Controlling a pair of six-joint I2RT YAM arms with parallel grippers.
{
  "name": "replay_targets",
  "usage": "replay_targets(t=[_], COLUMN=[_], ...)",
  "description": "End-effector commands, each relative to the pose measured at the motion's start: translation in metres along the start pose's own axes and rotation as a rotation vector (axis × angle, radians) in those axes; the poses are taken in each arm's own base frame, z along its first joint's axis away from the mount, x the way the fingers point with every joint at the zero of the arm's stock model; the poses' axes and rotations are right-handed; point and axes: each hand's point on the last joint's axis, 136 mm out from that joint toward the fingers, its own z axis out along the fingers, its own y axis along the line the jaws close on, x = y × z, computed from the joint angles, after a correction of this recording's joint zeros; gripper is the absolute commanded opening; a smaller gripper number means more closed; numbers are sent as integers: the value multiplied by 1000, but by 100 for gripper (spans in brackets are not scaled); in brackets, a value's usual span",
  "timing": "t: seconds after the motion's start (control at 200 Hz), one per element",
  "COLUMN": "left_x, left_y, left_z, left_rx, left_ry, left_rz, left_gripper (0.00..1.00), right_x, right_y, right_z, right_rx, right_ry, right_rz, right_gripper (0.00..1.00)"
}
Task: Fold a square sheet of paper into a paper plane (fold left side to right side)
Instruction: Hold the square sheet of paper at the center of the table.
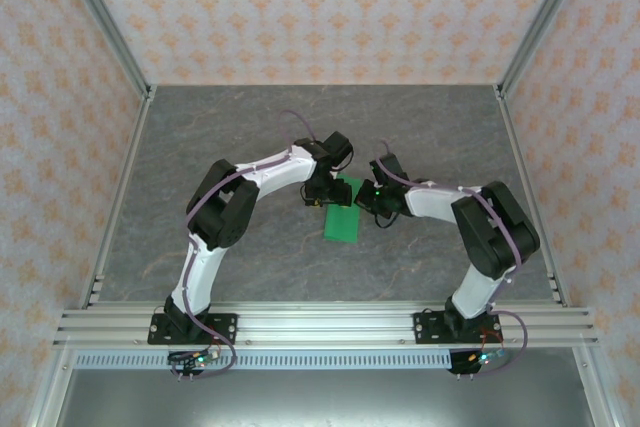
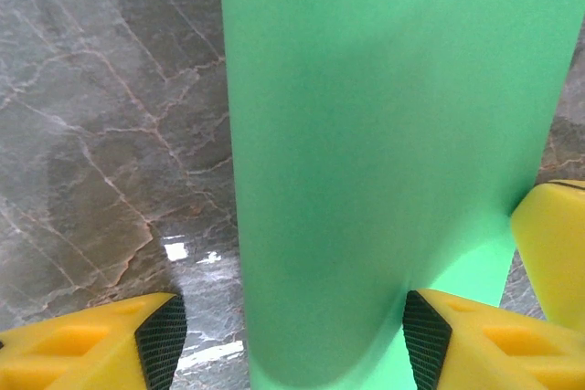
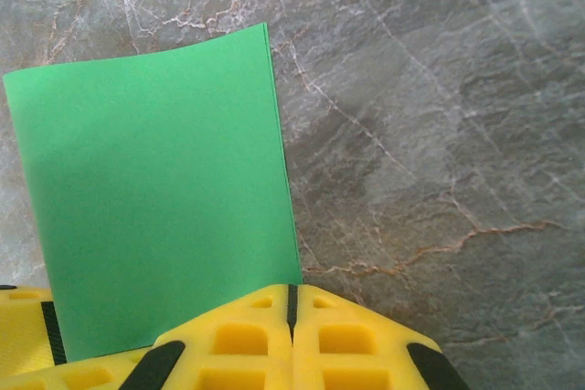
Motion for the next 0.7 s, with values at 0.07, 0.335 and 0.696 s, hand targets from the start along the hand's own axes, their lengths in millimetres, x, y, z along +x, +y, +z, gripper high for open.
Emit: replay_targets(t=[0.07,0.335,0.696], left_x=[-8,-11,-6], left_y=[-23,-30,-34], left_z=[-11,-49,-50], left_rx=[89,184,226], left_ry=[-75,-135,-133], left_rz=[49,51,78], left_gripper=[69,67,53], right_x=[26,28,28], right_y=[-46,-48,-49], right_z=[14,15,14], right_rx=[176,193,204], right_ry=[92,100,103], right_rz=[13,9,6], right_gripper=[0,0,0])
